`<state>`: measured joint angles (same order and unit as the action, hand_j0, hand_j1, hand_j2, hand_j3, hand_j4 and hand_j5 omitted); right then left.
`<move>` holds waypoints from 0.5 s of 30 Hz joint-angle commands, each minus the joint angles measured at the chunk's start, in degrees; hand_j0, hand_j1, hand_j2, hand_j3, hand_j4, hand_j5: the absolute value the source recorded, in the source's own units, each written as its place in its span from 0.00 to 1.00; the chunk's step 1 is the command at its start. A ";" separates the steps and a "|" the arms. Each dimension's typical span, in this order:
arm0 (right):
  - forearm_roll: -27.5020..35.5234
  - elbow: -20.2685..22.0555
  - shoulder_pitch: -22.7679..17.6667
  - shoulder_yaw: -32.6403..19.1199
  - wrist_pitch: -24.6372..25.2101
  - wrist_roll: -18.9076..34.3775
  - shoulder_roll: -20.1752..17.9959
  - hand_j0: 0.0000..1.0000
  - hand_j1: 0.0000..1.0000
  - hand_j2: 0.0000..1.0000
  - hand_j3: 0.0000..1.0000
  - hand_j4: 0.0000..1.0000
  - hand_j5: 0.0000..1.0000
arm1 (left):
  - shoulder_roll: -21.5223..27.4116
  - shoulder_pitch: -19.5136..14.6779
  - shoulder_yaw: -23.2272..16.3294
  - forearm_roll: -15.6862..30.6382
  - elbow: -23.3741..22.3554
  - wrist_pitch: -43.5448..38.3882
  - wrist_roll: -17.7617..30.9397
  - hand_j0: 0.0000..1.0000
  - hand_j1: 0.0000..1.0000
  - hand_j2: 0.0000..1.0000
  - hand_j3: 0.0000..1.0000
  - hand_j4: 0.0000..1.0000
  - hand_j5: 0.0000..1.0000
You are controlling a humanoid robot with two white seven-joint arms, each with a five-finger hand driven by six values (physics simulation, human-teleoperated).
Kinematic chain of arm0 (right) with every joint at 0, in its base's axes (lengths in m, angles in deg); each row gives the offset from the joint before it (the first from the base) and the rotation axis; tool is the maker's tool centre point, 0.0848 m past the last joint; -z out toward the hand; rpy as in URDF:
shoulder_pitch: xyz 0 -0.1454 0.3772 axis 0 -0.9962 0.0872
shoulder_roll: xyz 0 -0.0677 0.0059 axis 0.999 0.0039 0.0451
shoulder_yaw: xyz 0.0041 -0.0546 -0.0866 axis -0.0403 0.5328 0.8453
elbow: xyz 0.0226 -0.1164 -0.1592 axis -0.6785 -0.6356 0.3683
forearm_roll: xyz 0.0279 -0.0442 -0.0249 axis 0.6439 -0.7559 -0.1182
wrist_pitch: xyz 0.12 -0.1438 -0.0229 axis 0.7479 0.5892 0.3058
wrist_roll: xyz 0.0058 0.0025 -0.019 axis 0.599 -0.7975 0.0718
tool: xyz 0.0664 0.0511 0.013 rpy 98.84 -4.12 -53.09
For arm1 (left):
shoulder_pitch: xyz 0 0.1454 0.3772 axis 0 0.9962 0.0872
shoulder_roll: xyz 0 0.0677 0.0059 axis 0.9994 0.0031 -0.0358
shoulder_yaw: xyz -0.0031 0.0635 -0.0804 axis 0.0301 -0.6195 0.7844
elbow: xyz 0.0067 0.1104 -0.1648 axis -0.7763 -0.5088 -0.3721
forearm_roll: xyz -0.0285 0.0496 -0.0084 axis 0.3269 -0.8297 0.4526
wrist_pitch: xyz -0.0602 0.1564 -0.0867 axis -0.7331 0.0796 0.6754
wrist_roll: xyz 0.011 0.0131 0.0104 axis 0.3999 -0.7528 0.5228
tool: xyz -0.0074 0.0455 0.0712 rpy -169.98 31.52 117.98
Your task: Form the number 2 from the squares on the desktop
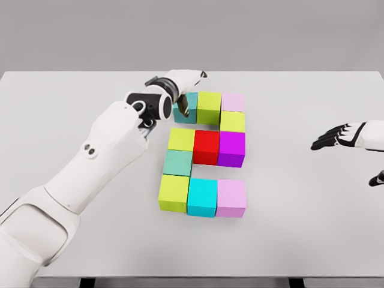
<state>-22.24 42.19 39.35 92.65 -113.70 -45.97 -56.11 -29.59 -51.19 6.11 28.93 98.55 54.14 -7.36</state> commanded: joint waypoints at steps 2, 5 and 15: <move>0.37 0.01 -0.11 0.00 0.16 -0.02 0.08 1.00 1.00 1.00 1.00 1.00 1.00 | 1.32 0.00 0.03 0.67 1.85 0.09 -0.03 0.99 0.99 0.99 0.99 0.99 0.99; 0.37 0.01 -0.29 0.00 0.16 -0.02 0.52 1.00 1.00 1.00 1.00 1.00 1.00 | 2.99 0.00 -0.06 2.43 2.90 0.18 -0.03 0.99 0.99 0.99 0.99 0.99 0.99; 0.37 0.01 -0.55 -0.09 0.16 -0.02 0.52 1.00 1.00 1.00 1.00 1.00 1.00 | 24.16 2.02 0.38 18.77 20.92 16.34 -0.03 1.00 1.00 1.00 1.00 1.00 1.00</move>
<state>-22.27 42.19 38.81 92.62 -113.70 -45.97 -55.51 -11.19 -49.17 6.32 43.76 115.66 64.58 -7.36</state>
